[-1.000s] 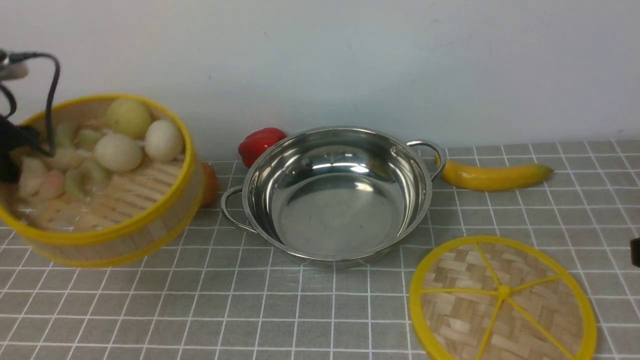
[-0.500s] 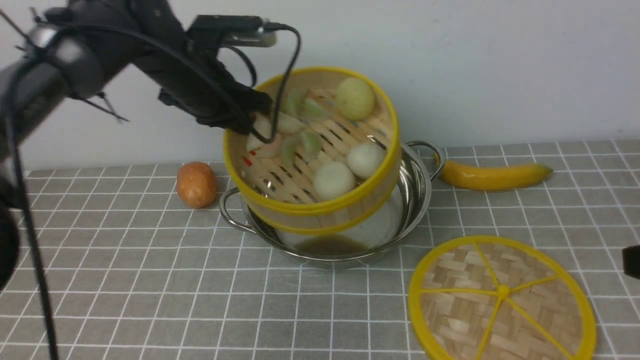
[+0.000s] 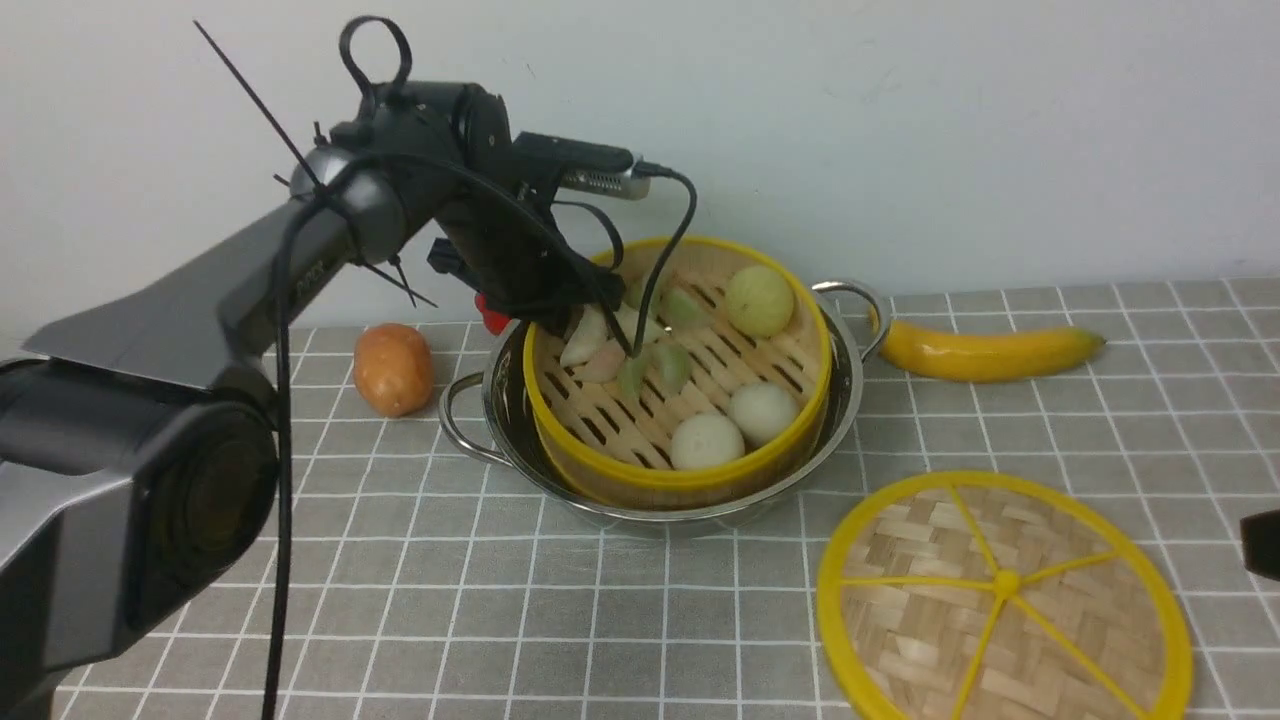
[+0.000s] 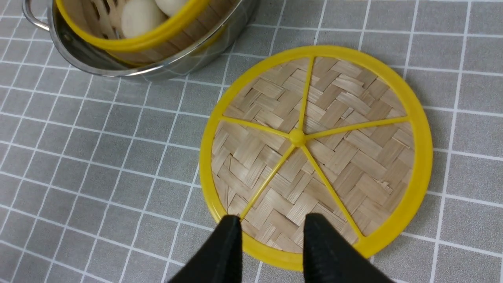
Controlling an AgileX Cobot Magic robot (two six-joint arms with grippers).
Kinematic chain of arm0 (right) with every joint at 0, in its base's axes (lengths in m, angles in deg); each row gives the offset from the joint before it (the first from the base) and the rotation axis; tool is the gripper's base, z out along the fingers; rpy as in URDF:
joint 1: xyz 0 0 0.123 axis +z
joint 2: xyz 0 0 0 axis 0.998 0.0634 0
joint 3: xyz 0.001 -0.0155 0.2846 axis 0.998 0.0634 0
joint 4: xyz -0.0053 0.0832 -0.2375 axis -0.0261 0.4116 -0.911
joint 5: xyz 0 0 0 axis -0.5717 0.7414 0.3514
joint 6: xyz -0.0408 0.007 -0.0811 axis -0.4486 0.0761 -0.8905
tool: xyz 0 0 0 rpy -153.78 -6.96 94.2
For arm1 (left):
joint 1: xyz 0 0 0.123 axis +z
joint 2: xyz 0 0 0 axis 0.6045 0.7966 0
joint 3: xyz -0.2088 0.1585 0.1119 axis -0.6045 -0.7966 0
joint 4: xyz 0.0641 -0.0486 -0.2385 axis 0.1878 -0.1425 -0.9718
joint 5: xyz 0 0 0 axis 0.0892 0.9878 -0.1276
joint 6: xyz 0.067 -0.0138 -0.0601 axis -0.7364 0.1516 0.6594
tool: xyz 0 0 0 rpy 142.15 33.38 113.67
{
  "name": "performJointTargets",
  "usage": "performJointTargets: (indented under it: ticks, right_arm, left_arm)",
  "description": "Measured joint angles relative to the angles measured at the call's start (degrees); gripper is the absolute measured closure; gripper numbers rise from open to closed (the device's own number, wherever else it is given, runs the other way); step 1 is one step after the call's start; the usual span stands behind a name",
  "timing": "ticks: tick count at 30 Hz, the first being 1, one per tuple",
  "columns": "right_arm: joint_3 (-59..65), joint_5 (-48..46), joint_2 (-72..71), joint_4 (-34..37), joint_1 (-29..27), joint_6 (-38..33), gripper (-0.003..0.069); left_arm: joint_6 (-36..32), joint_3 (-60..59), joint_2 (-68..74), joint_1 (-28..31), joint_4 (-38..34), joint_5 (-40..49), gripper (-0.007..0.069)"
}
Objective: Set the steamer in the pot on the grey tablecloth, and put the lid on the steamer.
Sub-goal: 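Place the bamboo steamer basket with dumplings into the steel pot with the left gripper, then move the gripper down to the bamboo steamer lid and grasp its center knob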
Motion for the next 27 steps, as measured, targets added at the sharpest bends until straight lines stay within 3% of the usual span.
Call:
performJointTargets:
  ticks: [9,12,17,18,19,20,27]
  right_arm:
    - [0.0,0.0,0.0,0.1,0.0,0.0,0.0419]
    - [0.0,0.0,0.0,0.2,0.0,0.0,0.0419]
    - [0.0,0.0,0.0,0.2,0.0,1.1,0.0419]
    - [0.0,-0.1,0.0,0.4,0.0,1.3,0.0419]
    - [0.0,-0.1,0.0,0.5,0.0,1.4,0.0419]
    - [0.0,-0.2,0.0,0.9,0.0,1.4,0.0419]
    - [0.0,-0.2,0.0,2.5,0.0,1.5,0.0419]
  left_arm:
    - [0.8,0.4,2.4,0.1,-0.7,-0.4,0.0593]
    - [0.9,0.4,2.5,0.1,-1.0,-0.4,0.0558]
    - [0.9,1.4,2.7,0.1,-1.5,0.1,0.0431]
    - [0.9,2.9,2.9,0.0,-1.1,1.5,0.0356]
    - [0.9,3.1,2.9,0.0,-0.9,1.7,0.0349]
    - [0.9,5.4,3.0,0.0,0.0,4.0,0.0288]
    - [0.9,14.6,1.8,0.0,3.8,10.7,0.0155]
